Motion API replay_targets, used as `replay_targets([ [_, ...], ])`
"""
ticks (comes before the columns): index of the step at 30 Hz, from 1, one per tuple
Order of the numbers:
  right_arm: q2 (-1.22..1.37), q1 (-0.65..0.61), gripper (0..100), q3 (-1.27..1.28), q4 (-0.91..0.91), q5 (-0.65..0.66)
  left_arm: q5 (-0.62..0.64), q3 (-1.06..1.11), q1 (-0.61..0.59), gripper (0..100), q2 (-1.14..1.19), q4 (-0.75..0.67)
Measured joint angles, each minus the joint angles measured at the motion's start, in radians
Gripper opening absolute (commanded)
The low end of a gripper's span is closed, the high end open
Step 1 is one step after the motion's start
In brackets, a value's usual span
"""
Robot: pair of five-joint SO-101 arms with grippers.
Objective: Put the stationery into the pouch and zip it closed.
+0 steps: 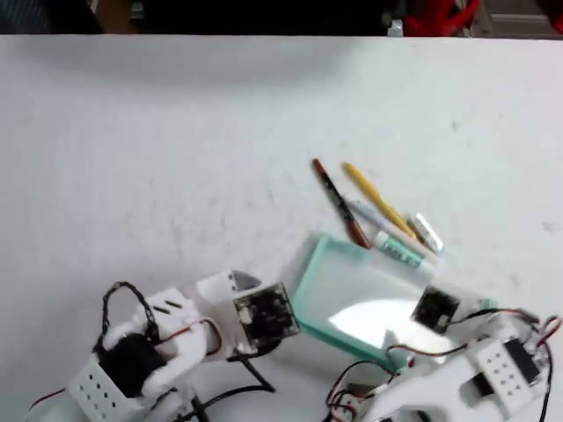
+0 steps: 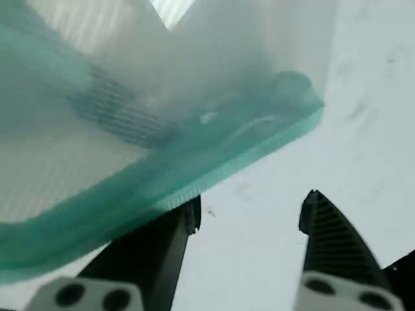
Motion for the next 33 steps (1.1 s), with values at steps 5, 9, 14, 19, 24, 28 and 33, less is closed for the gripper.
replay_targets([
  [5,-0.161,-0.121,25.9,0.074,0.006,-0.318,0.000,0.000,0.012,32,-0.002,0.012],
  [9,-0.298,-0.206,25.9,0.083,0.146,-0.569,0.000,0.000,0.012,32,-0.002,0.012],
  [14,-0.473,-0.241,25.9,0.071,0.417,-0.595,0.002,0.000,0.012,32,-0.002,0.012],
  [19,-0.540,-0.330,26.0,0.118,0.460,-0.690,0.006,0.000,0.012,32,-0.002,0.012],
  [24,-0.531,-0.344,25.9,0.150,0.405,-0.752,0.006,0.000,0.012,32,-0.002,0.026],
  [28,-0.477,-0.344,25.9,0.150,0.371,-0.830,0.006,0.000,0.012,32,-0.002,0.028],
  [33,-0.342,-0.313,25.8,0.138,0.288,-0.971,0.006,0.000,0.012,32,-0.002,0.028],
])
